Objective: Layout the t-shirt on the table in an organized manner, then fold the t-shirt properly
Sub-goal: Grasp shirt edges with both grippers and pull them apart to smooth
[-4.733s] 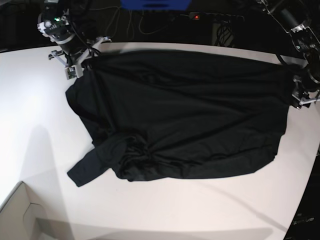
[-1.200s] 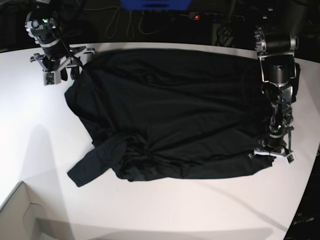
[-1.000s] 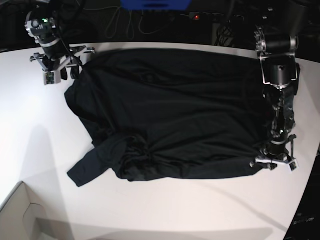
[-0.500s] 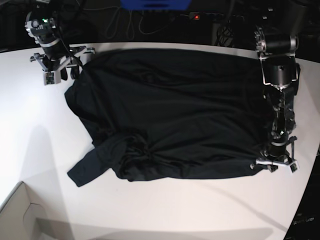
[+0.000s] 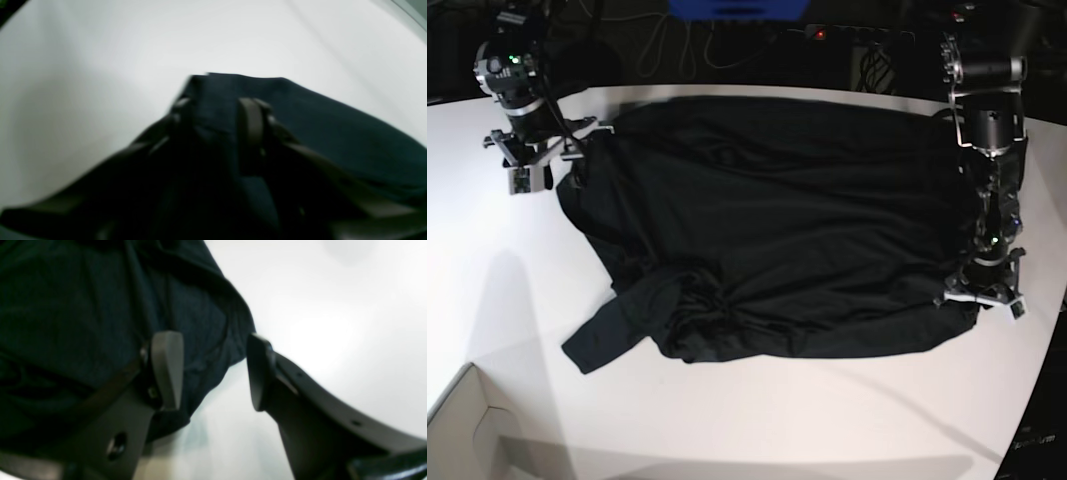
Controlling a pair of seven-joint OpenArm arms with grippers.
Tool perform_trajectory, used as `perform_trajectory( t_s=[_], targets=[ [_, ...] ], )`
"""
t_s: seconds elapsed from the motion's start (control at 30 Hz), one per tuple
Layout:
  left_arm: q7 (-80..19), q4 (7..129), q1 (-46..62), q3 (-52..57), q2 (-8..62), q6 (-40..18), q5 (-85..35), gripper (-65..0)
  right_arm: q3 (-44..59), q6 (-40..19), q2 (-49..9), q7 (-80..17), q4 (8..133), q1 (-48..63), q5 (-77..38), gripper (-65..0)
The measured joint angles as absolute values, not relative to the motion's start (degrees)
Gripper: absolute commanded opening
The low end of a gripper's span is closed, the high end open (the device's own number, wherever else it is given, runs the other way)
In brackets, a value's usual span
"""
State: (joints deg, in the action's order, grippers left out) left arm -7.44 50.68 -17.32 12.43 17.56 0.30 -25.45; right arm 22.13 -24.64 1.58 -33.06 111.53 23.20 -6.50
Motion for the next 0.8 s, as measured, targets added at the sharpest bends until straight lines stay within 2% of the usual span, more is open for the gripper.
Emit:
perform_trajectory(
  t_s=[0.27,0.43,0.8],
  targets=[
    [-6.83,59.59,-10.94,12.40,17.19,0.08,-25.28,-42.4,18.98,-24.67,1.26,-33.36,105.38,13.02,-6.48,-33.1],
    [-7.99,58.94,-7.42,12.23,15.20,0.45,-25.26,-42.4,14.85,-24.64,-0.34,-33.21,99.20,8.62,-6.81,-33.1],
    [-5.69,55.90,-6.87,12.32,15.70,0.19,-25.06,-42.5,14.44,-24.67,-3.49,-32.84,87.31,2.48,-6.61,-33.1]
  ],
)
